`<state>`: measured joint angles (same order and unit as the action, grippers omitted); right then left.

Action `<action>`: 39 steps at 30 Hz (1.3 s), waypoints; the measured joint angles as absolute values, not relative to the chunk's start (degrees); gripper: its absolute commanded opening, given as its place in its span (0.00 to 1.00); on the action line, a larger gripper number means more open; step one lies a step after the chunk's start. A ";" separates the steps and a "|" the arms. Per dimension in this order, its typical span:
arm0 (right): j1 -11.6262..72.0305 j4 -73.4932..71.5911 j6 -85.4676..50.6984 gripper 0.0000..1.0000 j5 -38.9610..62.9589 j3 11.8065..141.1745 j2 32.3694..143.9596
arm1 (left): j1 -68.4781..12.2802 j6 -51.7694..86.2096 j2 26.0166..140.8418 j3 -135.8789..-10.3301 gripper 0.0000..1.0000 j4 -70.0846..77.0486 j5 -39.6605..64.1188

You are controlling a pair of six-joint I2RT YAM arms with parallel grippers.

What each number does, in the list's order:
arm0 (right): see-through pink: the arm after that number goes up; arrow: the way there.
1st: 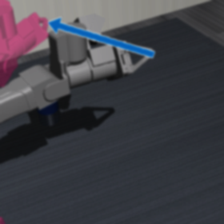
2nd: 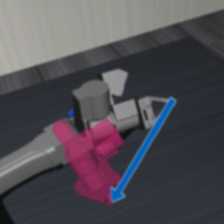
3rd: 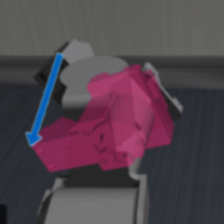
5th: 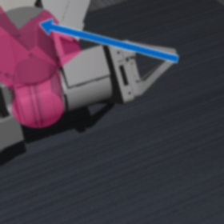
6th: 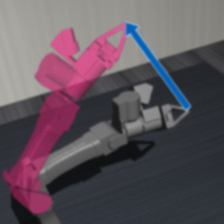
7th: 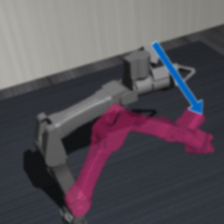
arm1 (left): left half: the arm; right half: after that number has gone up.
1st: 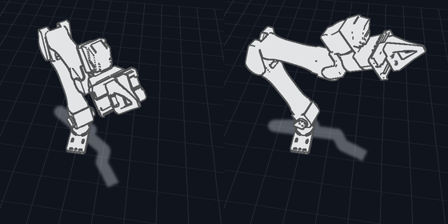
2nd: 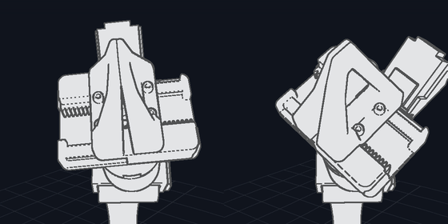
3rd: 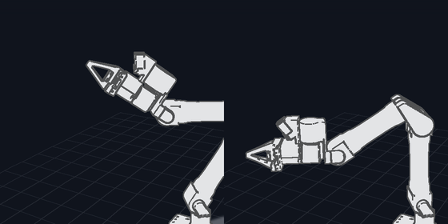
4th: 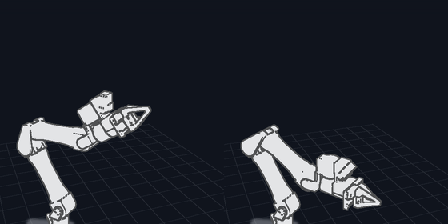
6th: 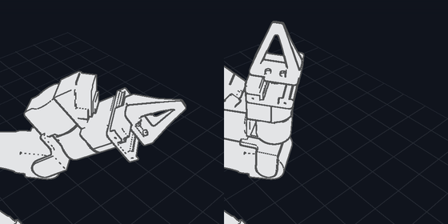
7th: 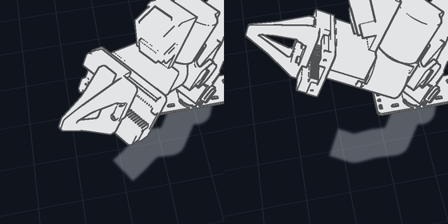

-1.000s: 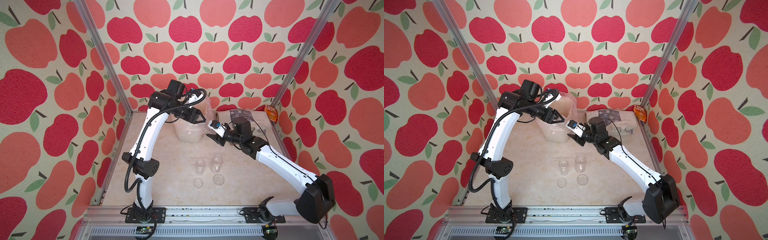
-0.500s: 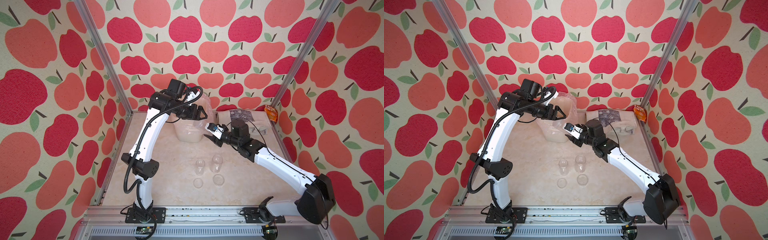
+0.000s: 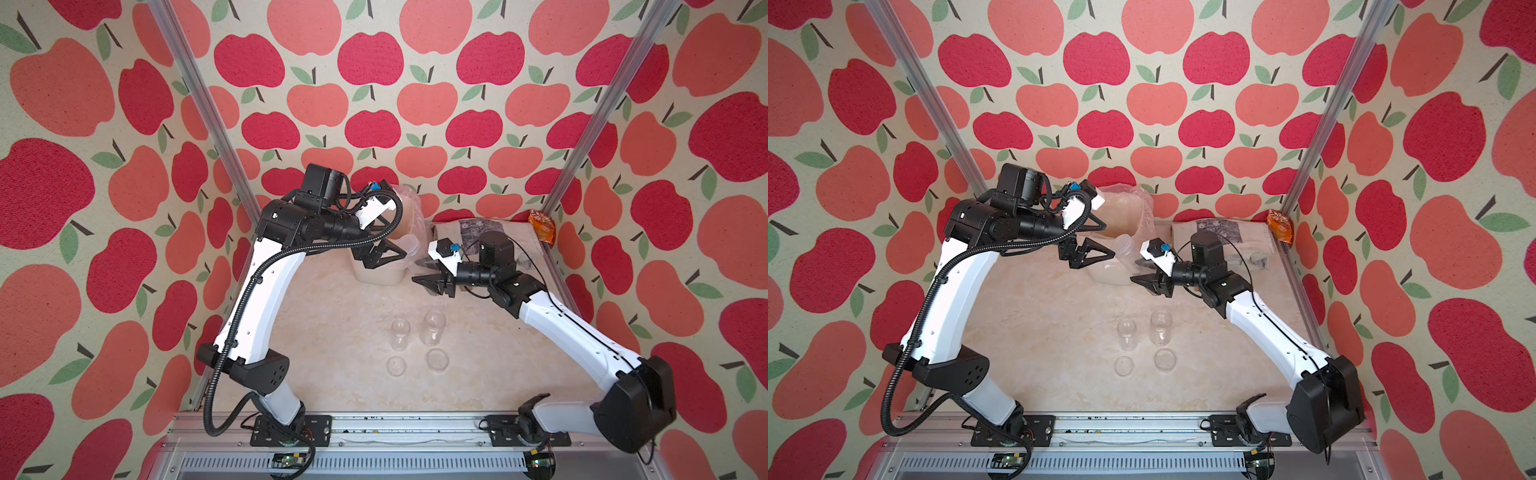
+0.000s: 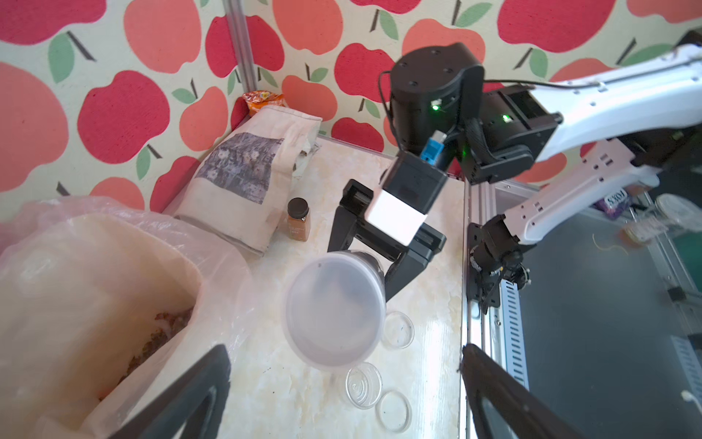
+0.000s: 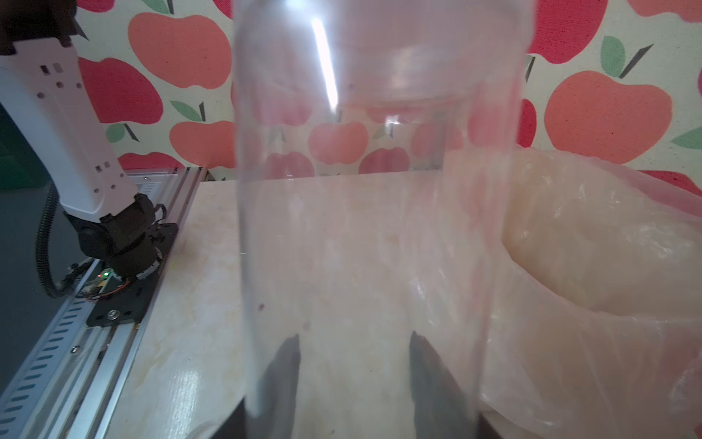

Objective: Empty the moldy dried flower tea in the jars
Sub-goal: Unscrew the lid from the jar.

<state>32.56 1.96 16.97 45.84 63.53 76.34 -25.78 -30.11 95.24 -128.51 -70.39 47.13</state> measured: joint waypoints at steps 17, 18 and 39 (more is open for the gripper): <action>32.99 9.69 17.52 0.00 51.44 66.78 77.91 | -26.59 -41.74 106.10 -139.50 0.52 -81.49 52.56; 32.99 9.96 17.72 0.00 51.44 66.81 77.93 | -26.70 -41.69 106.41 -140.03 0.47 -82.13 52.60; 38.28 -1.06 25.71 0.00 16.19 62.61 77.78 | -27.20 5.89 112.20 -146.10 0.10 -78.19 35.88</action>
<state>38.28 -1.06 25.71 16.19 62.61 77.78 -27.20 5.89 112.20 -146.10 -78.19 35.88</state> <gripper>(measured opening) 0.492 0.544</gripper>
